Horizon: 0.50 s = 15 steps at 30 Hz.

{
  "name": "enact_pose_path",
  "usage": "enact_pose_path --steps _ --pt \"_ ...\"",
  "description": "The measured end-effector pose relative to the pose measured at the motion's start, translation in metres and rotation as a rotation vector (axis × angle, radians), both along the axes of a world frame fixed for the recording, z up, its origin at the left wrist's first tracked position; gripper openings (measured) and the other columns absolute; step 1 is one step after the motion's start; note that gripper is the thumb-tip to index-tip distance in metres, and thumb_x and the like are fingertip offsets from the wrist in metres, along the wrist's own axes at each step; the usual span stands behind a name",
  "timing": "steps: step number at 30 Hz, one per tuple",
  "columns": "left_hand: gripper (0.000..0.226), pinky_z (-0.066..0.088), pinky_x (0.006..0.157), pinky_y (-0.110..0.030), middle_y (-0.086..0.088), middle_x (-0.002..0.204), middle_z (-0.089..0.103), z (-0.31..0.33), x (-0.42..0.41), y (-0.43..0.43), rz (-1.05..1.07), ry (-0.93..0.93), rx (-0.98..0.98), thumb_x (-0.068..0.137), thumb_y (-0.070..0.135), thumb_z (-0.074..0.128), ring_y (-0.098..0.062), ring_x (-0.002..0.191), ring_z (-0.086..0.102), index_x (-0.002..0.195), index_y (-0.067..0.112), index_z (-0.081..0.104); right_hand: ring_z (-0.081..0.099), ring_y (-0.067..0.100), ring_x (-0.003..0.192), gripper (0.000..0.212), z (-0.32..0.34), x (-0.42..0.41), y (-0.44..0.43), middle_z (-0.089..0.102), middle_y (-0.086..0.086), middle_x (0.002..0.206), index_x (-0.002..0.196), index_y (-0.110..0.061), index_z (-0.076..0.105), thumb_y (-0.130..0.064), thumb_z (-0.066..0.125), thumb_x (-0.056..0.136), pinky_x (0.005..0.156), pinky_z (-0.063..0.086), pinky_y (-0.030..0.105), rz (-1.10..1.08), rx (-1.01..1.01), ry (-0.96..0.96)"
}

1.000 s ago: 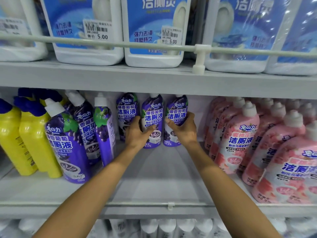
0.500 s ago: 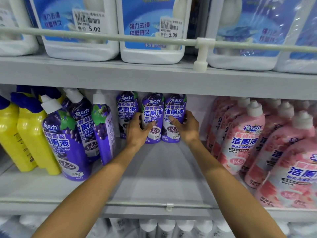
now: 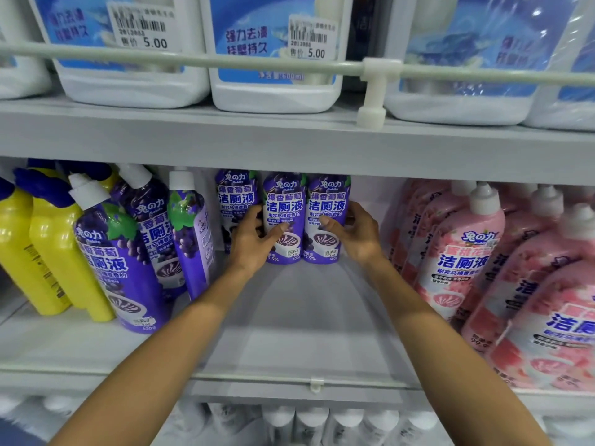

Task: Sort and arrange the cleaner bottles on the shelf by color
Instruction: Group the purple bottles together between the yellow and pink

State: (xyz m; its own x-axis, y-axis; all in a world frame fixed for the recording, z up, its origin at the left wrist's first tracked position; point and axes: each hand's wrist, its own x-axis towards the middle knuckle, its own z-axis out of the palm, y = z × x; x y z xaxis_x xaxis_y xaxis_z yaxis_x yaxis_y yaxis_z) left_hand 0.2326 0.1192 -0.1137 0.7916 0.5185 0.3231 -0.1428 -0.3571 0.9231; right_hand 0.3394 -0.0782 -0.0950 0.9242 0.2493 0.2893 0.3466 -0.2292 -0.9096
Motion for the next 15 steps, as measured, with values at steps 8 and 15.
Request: enact_pose_path --steps 8,15 --pt "0.02 0.063 0.081 -0.042 -0.004 0.098 0.078 0.018 -0.014 -0.007 0.185 -0.013 0.178 0.091 0.021 0.075 -0.023 0.088 0.075 0.105 0.007 0.074 0.066 -0.005 0.087 0.054 -0.002 0.001 -0.001 0.07 -0.009 0.104 0.123 -0.015 0.062 -0.037 0.086 0.08 0.069 0.055 0.009 0.003 0.021 0.007" --pt "0.05 0.042 0.106 -0.042 -0.022 0.127 0.057 0.076 -0.014 -0.005 0.567 -0.159 0.413 0.085 0.022 0.071 -0.037 0.123 0.051 0.127 -0.001 0.057 0.069 0.005 0.087 0.057 0.0 -0.005 -0.001 0.072 -0.003 0.11 0.125 -0.013 0.062 -0.036 0.087 0.079 0.077 0.06 0.02 0.006 0.034 0.003"
